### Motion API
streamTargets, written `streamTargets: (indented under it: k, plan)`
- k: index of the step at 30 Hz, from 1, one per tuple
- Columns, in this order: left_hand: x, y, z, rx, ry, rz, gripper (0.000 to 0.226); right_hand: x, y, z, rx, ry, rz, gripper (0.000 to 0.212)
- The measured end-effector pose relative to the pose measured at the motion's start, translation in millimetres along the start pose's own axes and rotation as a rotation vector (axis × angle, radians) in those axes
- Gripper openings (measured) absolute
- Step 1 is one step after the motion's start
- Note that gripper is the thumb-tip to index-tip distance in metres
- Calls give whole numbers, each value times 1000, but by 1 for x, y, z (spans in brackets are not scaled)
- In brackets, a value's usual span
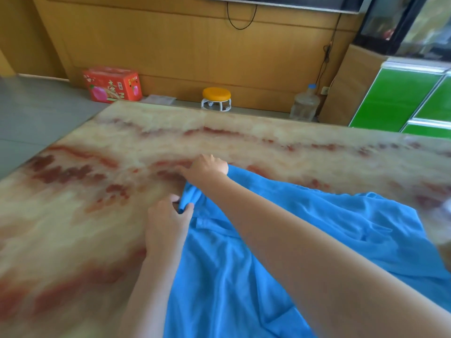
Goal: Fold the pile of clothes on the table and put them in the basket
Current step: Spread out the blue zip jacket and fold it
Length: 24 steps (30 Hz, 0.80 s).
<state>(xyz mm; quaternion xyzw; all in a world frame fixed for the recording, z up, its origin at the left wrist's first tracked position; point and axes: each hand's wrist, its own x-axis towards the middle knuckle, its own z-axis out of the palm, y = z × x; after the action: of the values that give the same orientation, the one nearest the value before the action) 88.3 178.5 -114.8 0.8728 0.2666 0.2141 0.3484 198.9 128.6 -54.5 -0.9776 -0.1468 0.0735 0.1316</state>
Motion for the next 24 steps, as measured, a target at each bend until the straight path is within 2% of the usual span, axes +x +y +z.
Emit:
streamTargets:
  k: [2,3,6,9,12,17,19,21,23,24]
  plan:
    - [0,0,0,3,11,16,18,9,-7,2,-44,5,28,27]
    - [1,-1,1,-10,20,28,17,11,-8,3,-41,11,41,24]
    - [2,-3,2,-46,15,16,9,9,-6,2,34,32,48,28]
    - [1,-1,0,-58,24,4,9,1,1,1,92,54,47,27]
    - [0,0,-5,-170,-53,-5,16,-12,17,-10,207,89,99,26]
    - [-17,24,-17,-382,-231,-12,38,-33,61,-43,554,19,278,28]
    - [-19,48,-16,-435,-288,39,38,-45,76,-52,860,-38,310,22]
    - [-29,81,-17,-447,-347,92,36,-60,91,-63,1140,-5,368,19]
    - [-49,109,-8,-392,-460,156,28,-80,110,-76,1268,43,410,24]
    - [-63,121,2,-326,-530,195,26,-83,123,-77,1223,60,431,31]
